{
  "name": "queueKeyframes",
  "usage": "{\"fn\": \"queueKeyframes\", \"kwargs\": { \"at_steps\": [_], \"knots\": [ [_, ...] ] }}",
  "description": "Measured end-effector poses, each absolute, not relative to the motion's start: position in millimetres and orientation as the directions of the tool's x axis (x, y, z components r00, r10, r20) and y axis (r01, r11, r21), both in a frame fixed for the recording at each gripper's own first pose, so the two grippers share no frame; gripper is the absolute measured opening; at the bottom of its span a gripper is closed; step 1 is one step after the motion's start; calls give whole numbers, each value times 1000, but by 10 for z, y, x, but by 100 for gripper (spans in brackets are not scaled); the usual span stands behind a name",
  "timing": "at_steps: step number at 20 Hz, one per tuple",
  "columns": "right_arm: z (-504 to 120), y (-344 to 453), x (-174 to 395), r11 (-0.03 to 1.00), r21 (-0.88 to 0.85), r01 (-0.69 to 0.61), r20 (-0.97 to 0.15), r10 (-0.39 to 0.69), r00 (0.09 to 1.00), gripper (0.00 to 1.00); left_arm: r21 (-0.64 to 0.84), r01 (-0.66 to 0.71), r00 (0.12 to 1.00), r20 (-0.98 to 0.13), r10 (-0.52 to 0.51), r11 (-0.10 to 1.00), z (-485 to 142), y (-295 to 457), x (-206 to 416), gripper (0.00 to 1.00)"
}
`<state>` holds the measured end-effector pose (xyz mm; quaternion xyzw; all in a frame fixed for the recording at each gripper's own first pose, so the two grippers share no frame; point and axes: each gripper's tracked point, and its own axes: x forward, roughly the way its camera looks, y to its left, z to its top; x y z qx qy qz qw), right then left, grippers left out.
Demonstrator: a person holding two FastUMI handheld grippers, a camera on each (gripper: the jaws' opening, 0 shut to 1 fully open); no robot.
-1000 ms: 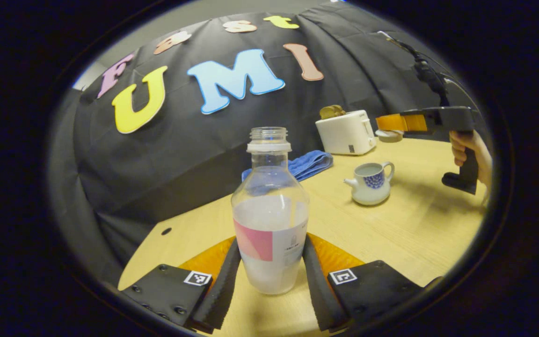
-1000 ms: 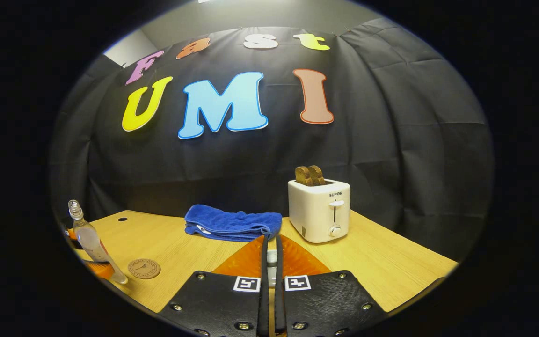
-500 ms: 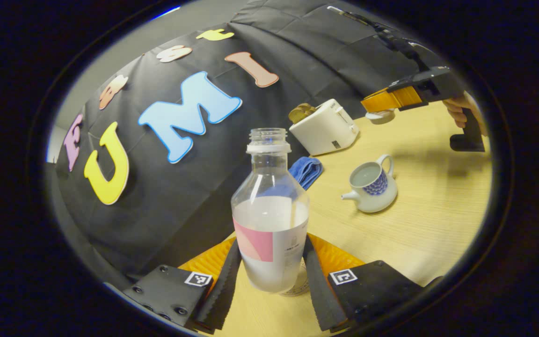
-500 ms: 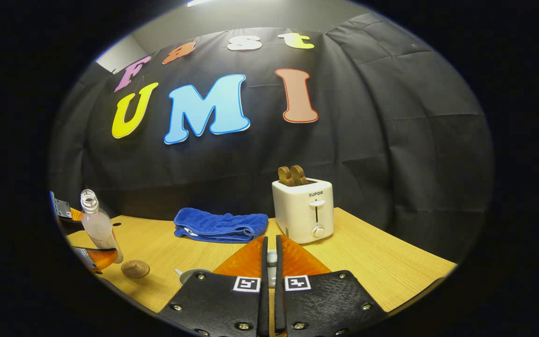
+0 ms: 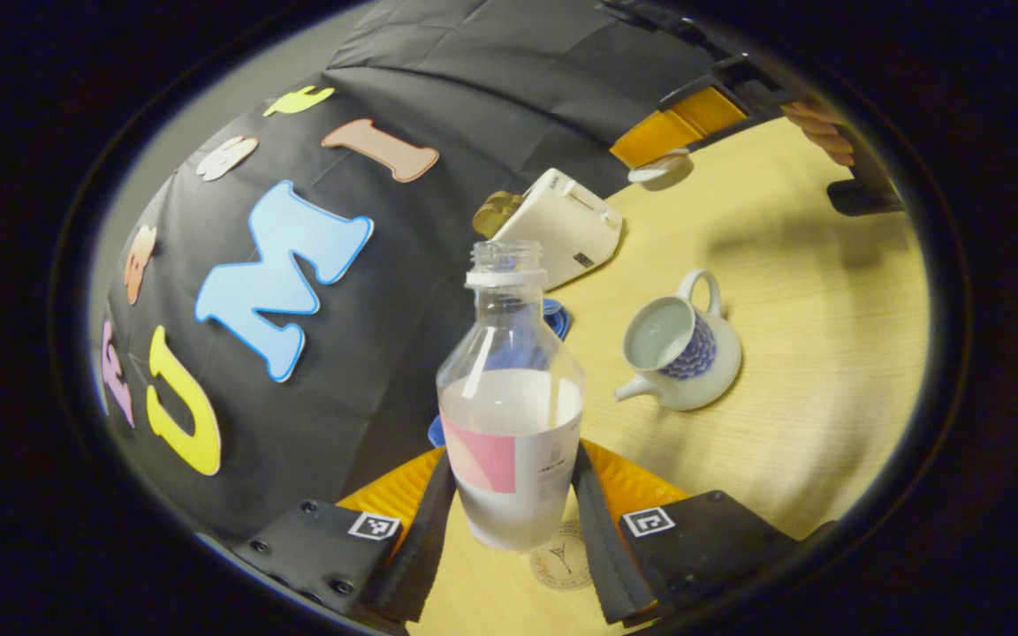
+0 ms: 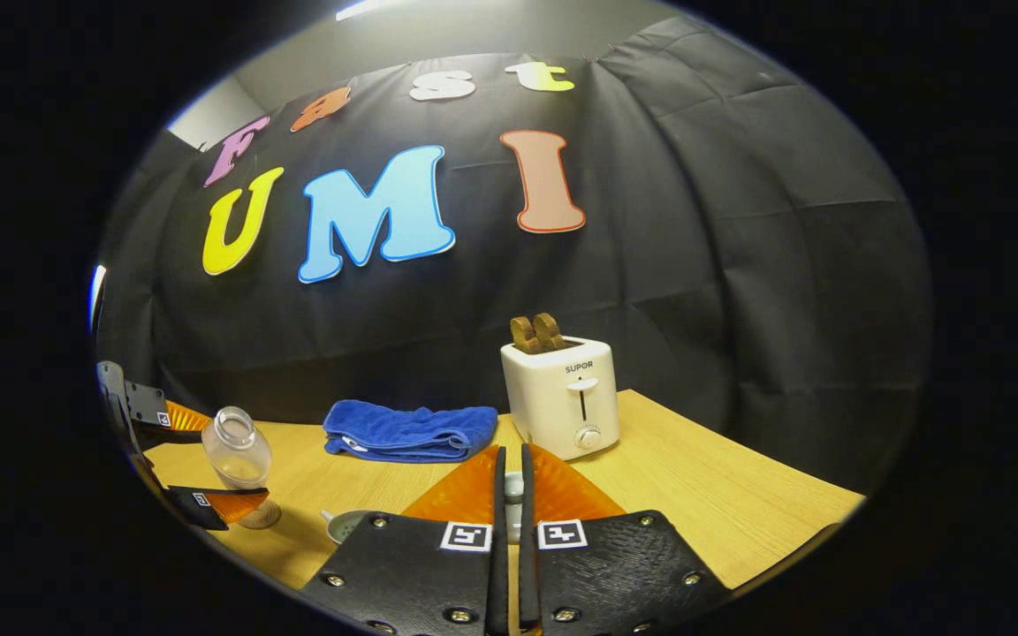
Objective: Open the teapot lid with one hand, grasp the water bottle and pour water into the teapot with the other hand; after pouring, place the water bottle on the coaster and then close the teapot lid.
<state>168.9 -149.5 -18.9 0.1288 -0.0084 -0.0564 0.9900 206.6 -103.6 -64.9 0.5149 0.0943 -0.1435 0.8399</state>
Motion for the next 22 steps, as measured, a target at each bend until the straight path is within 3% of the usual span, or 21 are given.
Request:
{"fn": "queueKeyframes", "kwargs": {
  "at_steps": [7, 22],
  "knots": [
    [-204, -1772, 1647, 946, 281, 158, -5, -163, 987, 5, 890, 385, 923, -366, -120, 245, -791, -1027, 2255, 79],
    [-159, -1630, 1620, 956, 267, 117, 8, -124, 992, 5, 859, 489, 870, -493, 11, -152, -949, -1050, 2275, 78]
  ]
}}
